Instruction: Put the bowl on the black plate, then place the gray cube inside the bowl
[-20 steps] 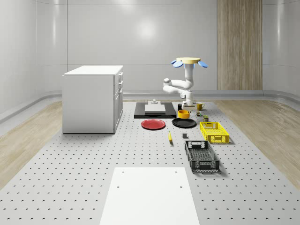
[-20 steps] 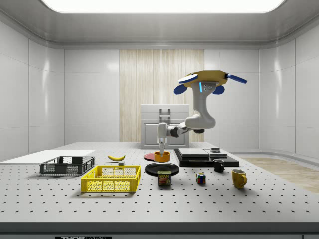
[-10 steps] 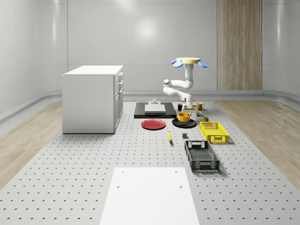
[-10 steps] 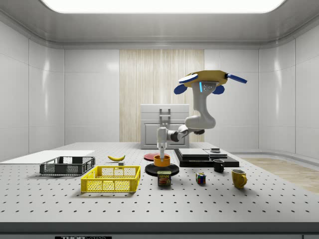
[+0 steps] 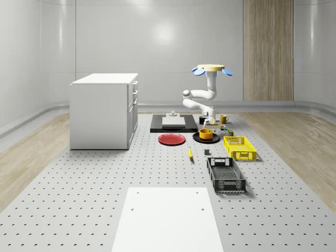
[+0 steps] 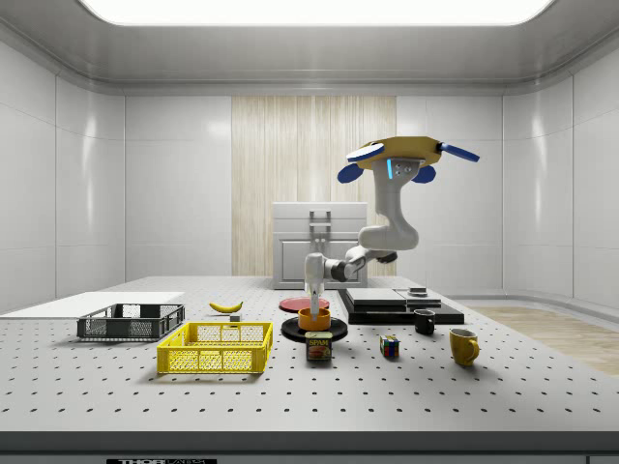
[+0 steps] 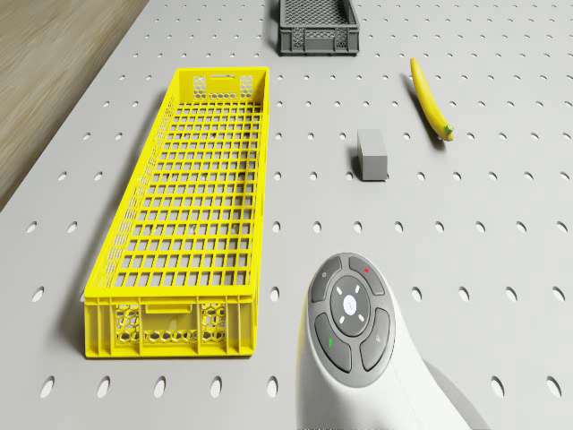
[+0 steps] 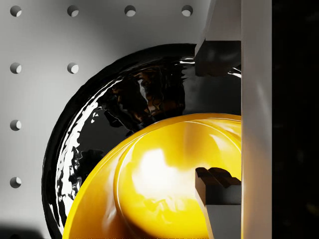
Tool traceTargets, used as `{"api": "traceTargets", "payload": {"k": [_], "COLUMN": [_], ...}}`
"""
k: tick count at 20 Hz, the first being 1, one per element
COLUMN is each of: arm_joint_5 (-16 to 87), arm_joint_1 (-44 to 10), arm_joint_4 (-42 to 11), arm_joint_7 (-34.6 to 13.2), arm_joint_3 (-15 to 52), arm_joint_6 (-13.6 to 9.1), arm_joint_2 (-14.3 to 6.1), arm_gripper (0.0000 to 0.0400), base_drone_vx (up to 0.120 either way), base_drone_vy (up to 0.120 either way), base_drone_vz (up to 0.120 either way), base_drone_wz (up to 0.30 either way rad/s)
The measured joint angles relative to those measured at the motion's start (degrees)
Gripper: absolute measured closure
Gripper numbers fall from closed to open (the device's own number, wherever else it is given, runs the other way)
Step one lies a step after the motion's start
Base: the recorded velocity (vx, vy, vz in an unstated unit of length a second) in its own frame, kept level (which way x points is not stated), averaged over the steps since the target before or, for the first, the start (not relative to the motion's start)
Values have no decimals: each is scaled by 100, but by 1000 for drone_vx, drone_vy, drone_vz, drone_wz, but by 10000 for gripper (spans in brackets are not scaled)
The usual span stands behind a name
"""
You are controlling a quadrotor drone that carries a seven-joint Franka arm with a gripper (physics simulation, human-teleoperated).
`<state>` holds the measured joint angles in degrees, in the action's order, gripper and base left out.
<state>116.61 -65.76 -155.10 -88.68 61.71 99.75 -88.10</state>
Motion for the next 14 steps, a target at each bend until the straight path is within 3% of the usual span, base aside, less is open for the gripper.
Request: {"api": "traceTargets", "payload": {"k": [3, 8, 10, 14], "arm_joint_5": [-83, -151, -162, -170], "arm_joint_1": [43, 83, 92, 105], "arm_joint_4": [-56, -103, -112, -121], "arm_joint_7": [10, 22, 25, 32], "arm_joint_3": [99, 184, 199, 215], "arm_joint_6": [-65, -128, -144, -166], "arm_joint_2": [3, 16, 23, 37], "arm_gripper": [44, 13, 8, 3], "base_drone_vx": [0, 0, 60, 120], "base_drone_vy": [0, 0, -100, -120], "base_drone_vz": [120, 120, 80, 0], "base_drone_wz": [0, 0, 0, 0]}}
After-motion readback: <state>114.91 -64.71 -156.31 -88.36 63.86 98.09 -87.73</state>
